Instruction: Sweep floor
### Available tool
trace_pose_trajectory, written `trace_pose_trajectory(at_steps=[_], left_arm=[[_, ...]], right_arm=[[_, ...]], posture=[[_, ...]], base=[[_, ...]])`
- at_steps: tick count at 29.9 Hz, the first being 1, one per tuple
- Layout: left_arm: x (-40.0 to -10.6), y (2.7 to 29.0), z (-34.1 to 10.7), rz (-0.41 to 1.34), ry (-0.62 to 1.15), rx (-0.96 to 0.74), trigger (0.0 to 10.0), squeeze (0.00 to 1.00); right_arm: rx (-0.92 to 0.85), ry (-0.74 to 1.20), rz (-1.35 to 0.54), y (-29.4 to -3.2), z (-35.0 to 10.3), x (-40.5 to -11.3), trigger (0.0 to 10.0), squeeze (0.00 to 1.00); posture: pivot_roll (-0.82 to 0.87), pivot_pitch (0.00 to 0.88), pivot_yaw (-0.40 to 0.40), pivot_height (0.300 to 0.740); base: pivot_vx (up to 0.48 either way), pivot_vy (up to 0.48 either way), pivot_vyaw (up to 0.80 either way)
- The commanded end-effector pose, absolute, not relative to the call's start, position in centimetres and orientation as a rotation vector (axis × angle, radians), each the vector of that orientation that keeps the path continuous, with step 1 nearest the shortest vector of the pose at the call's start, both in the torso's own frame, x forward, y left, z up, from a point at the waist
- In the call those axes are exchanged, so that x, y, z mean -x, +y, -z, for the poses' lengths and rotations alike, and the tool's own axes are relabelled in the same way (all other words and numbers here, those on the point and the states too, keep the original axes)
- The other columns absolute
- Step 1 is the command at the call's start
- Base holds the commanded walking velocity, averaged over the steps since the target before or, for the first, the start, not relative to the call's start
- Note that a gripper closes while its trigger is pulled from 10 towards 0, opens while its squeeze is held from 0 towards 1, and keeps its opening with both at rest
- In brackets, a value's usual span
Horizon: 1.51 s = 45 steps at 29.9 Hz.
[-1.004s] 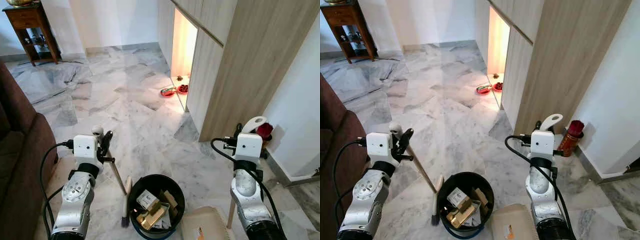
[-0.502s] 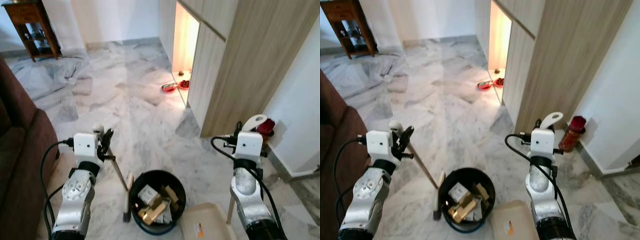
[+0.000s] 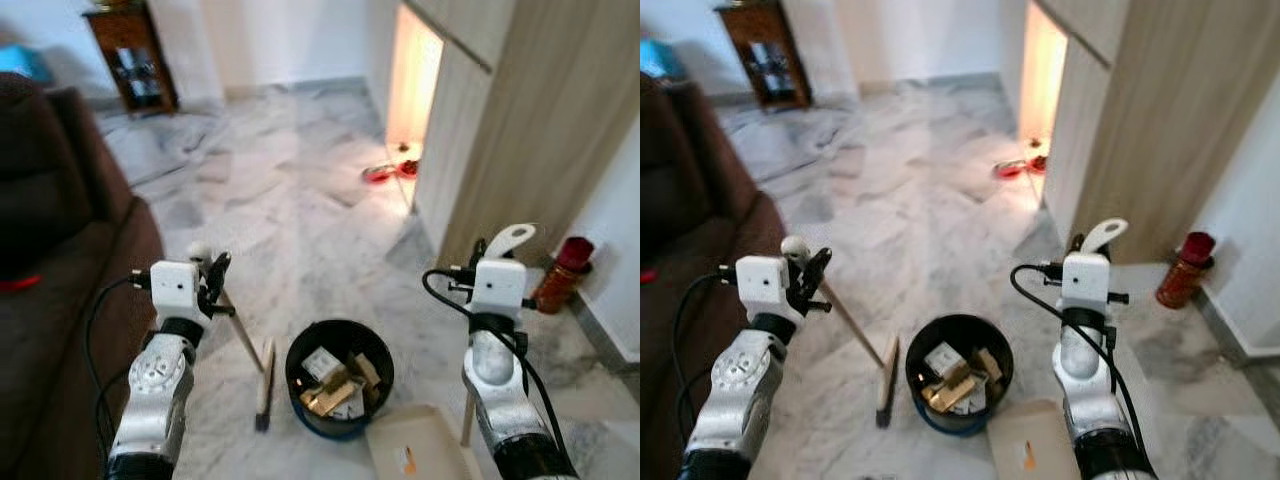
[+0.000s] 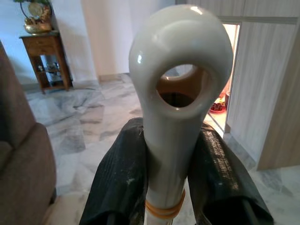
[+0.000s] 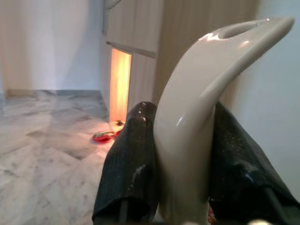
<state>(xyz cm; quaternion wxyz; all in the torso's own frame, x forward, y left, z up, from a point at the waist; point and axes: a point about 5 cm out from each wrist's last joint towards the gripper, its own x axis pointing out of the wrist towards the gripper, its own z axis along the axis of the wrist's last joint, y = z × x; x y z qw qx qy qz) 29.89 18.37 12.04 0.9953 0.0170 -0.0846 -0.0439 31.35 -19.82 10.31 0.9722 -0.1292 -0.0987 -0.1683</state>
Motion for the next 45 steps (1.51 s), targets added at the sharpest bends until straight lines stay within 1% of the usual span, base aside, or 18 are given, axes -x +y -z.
trace_pose_trajectory(at_steps=[1,11,23,35,45], left_arm=[[-29.9,18.7,-13.1,0.078,-0.217,-0.042,10.0,0.0],[-29.6,18.6,-12.8,0.068,-0.211,-0.04,10.0,0.0],[-29.6,18.5,-12.6,0.071,-0.208,-0.038,10.0,0.0],[-29.8,18.3,-12.2,0.089,-0.183,-0.039,10.0,0.0],[-29.9,18.0,-12.0,0.118,-0.17,-0.041,10.0,0.0]], right_arm=[[0.238,-0.242,0.326,-19.2,-11.3,-31.8,10.0,0.0],[0.239,-0.238,0.319,-19.3,-11.4,-31.8,10.0,0.0],[0.231,-0.234,0.321,-19.4,-11.3,-31.7,10.0,0.0],[0.213,-0.221,0.329,-19.5,-11.3,-31.8,10.0,0.0],[0.201,-0.21,0.348,-19.9,-11.0,-31.6,10.0,0.0]], posture=[[-0.04,0.009,0.029,0.74],[-0.04,0.016,0.019,0.74],[-0.04,0.001,0.016,0.74],[-0.05,0.0,0.016,0.74],[-0.06,0.0,0.018,0.74]], base=[[-0.311,0.0,0.0],[-0.309,0.0,0.0],[-0.302,0.0,0.0],[0.0,0.0,0.0],[0.0,0.0,-0.8]])
